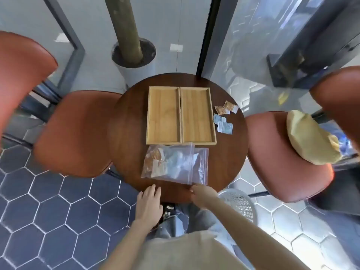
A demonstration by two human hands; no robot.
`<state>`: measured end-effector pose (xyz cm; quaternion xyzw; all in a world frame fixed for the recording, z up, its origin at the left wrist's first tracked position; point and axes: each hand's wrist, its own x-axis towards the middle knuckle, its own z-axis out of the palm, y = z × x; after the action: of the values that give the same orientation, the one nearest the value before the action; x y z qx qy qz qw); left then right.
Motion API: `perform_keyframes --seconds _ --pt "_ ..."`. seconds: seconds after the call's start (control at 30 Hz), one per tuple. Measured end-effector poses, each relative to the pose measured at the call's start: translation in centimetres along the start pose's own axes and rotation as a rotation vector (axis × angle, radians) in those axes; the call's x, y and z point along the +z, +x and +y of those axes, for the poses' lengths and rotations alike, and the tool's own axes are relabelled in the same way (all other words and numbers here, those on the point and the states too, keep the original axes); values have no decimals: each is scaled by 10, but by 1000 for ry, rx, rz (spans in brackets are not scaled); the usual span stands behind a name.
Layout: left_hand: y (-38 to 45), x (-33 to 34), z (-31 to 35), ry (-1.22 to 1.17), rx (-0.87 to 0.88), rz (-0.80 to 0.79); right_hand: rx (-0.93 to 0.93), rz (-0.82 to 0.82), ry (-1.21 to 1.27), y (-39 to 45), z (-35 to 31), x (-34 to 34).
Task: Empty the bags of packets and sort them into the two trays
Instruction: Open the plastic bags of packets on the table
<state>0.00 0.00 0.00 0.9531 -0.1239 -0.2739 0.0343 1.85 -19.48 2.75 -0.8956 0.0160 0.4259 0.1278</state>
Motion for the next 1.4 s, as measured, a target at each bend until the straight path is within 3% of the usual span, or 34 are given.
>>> perform_keyframes --seconds 0.1,0.27,0.37,0.5,0.6,0.73,0.83,0.9,1.07,1.13,1.23,1.4 --pt "-4 11 -5 32 -17 -35 12 -3 209 4 6 -10" --pt "-9 22 -3 -46 -25 -66 159 220 1107 5 6 -37" --pt "-10 22 -3 -49 -35 -103 140 275 1365 7 -2 -50" --pt "-10 19 -4 -53 -20 -116 108 369 1349 5 -15 -62" --pt "-10 15 -5 -85 -8 -124 69 346 1267 7 -24 -67" --pt "-8 8 -7 -130 -4 -146 268 373 1025 18 -33 -65" --pt "-6 4 -8 -174 -7 -160 328 345 1064 22 -33 -63" --pt "-6 2 -9 -201 -11 -159 268 363 1109 17 -36 -66" --pt "-6 1 -11 -220 0 -150 -193 373 1102 -19 -58 -97" --pt "-4 1 -11 -247 -2 -176 -290 362 1084 -35 -64 -108" --pt "4 -6 -12 -416 -55 -165 -374 347 1142 -55 -62 -118" --pt "11 -36 -14 -927 -252 90 -318 262 1066 -65 -49 -108"
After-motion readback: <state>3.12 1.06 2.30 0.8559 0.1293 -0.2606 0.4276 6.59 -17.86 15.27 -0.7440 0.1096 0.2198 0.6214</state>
